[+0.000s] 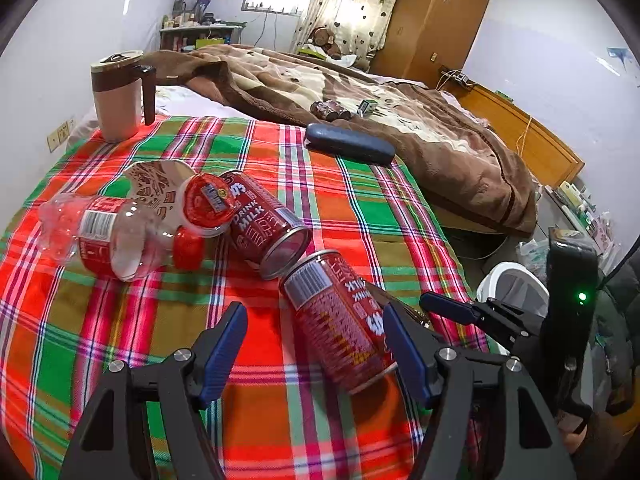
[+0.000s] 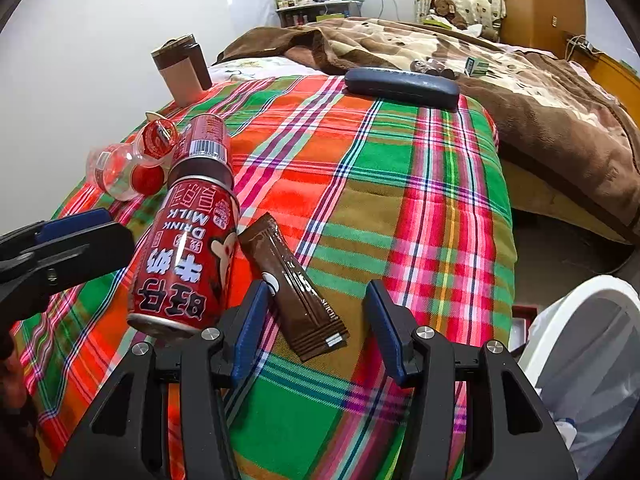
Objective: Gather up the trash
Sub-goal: 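Grasp a red can with the left tool while the right tool grasps the brown snack wrapper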
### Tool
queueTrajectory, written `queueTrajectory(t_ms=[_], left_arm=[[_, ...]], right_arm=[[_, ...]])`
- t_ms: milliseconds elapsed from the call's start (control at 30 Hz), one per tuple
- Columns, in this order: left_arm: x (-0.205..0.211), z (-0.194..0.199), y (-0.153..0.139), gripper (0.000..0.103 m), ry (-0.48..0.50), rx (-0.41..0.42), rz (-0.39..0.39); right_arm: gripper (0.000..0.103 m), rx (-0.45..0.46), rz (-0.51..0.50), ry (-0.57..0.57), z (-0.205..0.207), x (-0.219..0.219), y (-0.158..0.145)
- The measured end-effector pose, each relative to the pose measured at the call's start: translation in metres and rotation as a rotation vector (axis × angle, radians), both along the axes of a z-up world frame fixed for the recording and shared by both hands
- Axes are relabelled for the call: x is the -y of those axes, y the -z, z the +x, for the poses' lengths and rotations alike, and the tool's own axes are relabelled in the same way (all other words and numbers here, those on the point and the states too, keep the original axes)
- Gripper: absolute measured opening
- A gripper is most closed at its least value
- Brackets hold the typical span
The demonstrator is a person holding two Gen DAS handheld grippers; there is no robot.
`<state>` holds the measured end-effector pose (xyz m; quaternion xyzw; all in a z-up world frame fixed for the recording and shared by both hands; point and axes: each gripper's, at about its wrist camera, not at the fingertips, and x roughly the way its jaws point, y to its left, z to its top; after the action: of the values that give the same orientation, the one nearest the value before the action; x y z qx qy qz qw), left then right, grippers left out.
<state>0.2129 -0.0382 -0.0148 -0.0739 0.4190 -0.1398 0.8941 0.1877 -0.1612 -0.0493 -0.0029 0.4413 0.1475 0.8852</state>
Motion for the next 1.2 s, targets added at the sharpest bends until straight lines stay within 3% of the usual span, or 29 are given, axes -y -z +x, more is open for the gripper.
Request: queueTrajectory(t_ms=[67,200,800,900,967,1200], left_arm=[[0.004,0.005,0.003,0.07,0.003,-0.009,0.003],[0.008,0.014,0.009,0.07,-0.002,-0.031,-0.006],[0.012,0.033,0.038,0.07,-0.015,-0.1,0.016],[0.013,0.034,0.04,0.063,-0.005,-0.104,0.018],[0.014,0.034,0.042,0.053,-0.001,-0.106,0.026],[0.013,0.03,0.042,0.052,0.0,-0.088,0.062]], right_arm=[[0.038,0.002,-0.005,0.02,0.002,0.003,0.0],[0.03,-0.005,0.027,0.028,0.005,0.011,0.0],[0.027,-0.006,0.026,0.022,0.006,0.011,0.0],[0.027,-0.005,0.021,0.022,0.006,0.011,0.0],[0.027,-0.004,0.018,0.023,0.006,0.011,0.0],[0.026,0.002,0.003,0.027,0.005,0.009,0.0]])
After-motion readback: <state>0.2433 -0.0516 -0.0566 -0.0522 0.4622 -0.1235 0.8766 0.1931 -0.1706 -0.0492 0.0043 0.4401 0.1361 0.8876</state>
